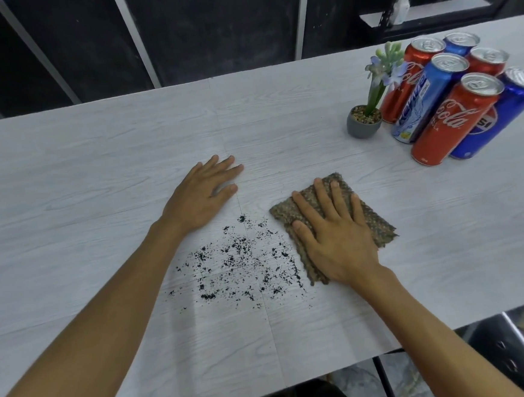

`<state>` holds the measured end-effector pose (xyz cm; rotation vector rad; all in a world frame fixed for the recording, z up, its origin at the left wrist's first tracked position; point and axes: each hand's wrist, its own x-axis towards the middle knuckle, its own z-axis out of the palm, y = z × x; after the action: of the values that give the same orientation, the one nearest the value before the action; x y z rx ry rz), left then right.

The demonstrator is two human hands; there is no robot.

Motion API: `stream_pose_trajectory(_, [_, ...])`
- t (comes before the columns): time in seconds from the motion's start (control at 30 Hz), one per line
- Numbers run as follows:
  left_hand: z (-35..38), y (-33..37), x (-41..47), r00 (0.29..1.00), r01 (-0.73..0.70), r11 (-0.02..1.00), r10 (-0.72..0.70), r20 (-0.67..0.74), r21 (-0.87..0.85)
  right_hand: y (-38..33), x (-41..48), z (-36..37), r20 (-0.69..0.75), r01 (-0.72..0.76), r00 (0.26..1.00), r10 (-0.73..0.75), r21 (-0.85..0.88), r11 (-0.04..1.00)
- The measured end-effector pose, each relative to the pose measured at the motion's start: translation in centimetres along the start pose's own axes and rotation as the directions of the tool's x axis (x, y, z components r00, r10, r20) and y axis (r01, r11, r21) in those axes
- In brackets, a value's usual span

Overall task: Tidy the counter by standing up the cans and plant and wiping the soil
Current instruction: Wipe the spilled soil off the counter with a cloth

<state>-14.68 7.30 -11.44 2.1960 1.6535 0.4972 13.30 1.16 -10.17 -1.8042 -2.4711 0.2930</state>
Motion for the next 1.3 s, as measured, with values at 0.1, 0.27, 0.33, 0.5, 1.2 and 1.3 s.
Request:
stream_pose_trajectory(0.1, [0.0,0.0,0.0,1.0,0.004,1.0,-0.004,0.004,-0.004,0.9,-1.4,0.0,0.007,0.098,0.995,-0.098,0.007,0.995])
stream_pose_trajectory(0.27, [0.0,-0.1,0.1,1.0,0.005,1.0,-0.005,0.003,0.001,2.5,0.2,-0.5,-0.004,-0.009,1.0,0.01,0.005,1.0])
stream_pose_trajectory(0.33, [0.1,-0.1,0.1,1.0,0.007,1.0,-0.007,0.004,0.001,1.2,0.8,-0.2,-0.006,-0.026,1.0,0.026,0.014,1.0])
stream_pose_trajectory(0.5, [0.1,-0.1,0.1,1.0,0.013,1.0,-0.013,0.007,0.001,1.5,-0.8,-0.1,0.006,0.11,0.994,-0.11,0.004,0.994])
stream_pose_trajectory(1.2, [-0.6,0.1,-1.7,0.999,0.024,0.998,-0.026,-0.032,-0.063,2.0,-4.6,-1.1,-0.087,0.037,0.996,0.011,0.535,0.844])
stream_pose_trajectory(1.3, [-0.8,-0.2,-3.0,0.999,0.037,0.999,-0.038,-0.021,-0.036,0.6,-6.2,-0.8,-0.063,0.105,0.994,-0.084,0.558,0.823])
